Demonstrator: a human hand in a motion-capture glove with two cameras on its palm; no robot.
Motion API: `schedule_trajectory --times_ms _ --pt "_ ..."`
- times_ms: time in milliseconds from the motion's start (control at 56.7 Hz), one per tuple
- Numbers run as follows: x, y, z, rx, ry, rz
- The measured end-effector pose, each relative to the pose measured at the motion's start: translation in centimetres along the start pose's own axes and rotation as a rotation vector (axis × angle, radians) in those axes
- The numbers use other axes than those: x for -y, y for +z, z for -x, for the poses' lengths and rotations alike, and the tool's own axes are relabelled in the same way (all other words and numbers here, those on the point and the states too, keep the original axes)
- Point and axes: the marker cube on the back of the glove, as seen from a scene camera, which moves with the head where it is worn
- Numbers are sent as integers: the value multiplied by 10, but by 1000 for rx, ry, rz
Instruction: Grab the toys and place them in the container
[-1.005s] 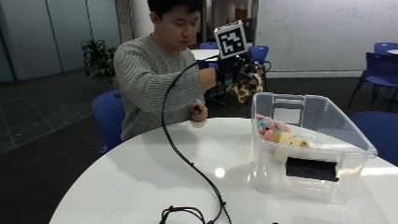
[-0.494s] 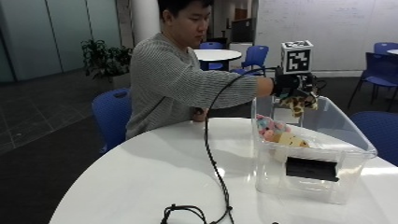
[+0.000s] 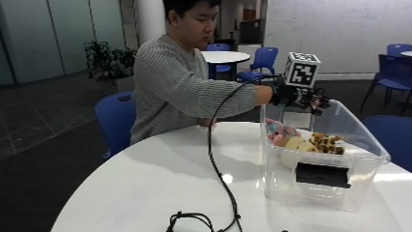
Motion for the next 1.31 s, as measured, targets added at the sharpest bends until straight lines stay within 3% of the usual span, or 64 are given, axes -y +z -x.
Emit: schedule_trajectory --times_ms 106,265,441,723,1005,1305 --pt "-51 -14 -4 54 -27 -69" --pt "-181 -43 -61 94 -33 -207" --pt "-279 -42 -110 -48 121 -245" --pt "-349 -4 -116 -60 198 -292" --pt "-434 121 -60 13 269 -249" --pt "-465 159 -47 14 303 -208"
